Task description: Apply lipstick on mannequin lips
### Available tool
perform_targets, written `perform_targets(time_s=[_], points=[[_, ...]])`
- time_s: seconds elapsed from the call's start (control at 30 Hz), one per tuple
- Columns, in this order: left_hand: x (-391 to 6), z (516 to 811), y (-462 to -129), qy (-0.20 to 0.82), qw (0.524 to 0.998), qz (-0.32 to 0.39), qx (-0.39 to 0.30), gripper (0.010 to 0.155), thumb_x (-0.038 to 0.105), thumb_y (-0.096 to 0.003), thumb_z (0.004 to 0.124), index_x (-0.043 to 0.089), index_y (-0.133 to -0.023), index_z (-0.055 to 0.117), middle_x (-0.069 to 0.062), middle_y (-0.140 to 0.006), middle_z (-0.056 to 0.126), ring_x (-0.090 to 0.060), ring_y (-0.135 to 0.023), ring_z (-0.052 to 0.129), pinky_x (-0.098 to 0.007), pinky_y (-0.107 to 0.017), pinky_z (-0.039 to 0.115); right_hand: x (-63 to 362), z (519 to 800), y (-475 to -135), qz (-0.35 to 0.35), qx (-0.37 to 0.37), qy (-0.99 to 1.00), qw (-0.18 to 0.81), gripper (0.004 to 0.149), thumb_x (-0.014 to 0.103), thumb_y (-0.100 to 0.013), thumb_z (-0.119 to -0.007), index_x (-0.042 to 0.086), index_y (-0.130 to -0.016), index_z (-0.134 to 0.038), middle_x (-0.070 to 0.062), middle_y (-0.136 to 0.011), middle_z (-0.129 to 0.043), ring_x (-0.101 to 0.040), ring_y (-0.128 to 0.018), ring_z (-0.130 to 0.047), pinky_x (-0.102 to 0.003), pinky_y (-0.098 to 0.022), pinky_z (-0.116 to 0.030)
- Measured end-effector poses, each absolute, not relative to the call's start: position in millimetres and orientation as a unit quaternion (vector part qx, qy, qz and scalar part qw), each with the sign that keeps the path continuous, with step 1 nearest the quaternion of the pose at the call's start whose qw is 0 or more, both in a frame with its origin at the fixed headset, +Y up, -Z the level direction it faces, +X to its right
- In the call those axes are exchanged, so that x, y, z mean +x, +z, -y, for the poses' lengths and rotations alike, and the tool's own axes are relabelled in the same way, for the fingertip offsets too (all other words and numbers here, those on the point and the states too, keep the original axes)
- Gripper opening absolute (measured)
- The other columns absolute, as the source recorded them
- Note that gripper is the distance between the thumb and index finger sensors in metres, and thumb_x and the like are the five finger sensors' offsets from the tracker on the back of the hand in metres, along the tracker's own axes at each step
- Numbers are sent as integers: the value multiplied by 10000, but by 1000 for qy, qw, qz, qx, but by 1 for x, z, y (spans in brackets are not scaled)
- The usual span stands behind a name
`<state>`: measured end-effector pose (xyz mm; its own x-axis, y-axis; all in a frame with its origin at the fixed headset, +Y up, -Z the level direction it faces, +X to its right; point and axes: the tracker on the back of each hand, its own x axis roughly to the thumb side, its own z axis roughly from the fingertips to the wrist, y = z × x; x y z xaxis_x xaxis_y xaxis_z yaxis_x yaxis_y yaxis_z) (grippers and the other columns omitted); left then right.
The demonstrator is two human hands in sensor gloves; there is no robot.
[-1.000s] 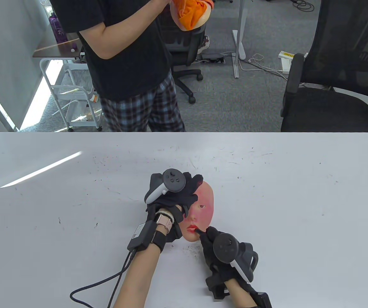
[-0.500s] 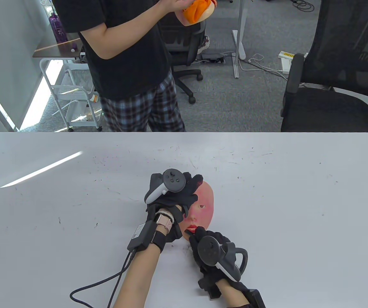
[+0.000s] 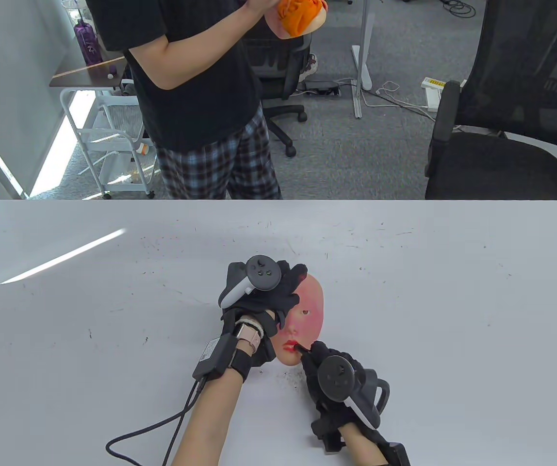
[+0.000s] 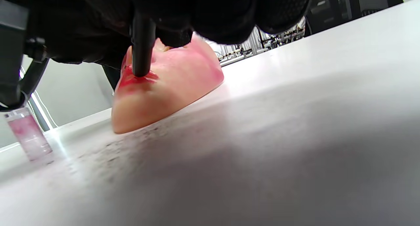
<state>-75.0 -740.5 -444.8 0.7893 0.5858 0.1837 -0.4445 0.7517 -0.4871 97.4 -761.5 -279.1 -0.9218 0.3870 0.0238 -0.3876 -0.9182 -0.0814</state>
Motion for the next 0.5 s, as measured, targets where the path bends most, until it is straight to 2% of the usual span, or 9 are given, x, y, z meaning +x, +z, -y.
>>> perform_targets(time_s=[0.17, 0.33, 0.5], points=[[-75, 740, -445, 281, 921, 165, -215, 704, 396, -556, 670, 486, -1160, 320, 11, -1240, 128, -312, -1113, 116, -521, -839, 225, 99, 761, -279, 40, -4, 984, 176, 518, 470, -441, -753, 108, -791, -874, 44, -341, -919, -167, -321, -912, -476, -425, -776], [-75, 740, -445, 280, 921, 165, -214, 705, 395, -556, 669, 482, -1162, 320, 9, -1240, 128, -315, -1113, 115, -523, -839, 227, 89, 759, -276, 51, 34, 982, 178, 516, 473, -439, -753, 115, -790, -874, 46, -340, -918, -165, -323, -911, -474, -429, -775], [-75, 740, -445, 280, 921, 165, -214, 705, 396, -555, 669, 484, -1162, 319, 10, -1240, 127, -314, -1113, 114, -522, -839, 227, 88, 759, -274, 59, 31, 986, 156, 517, 479, -439, -748, 121, -788, -875, 50, -338, -918, -162, -319, -913, -472, -425, -779]])
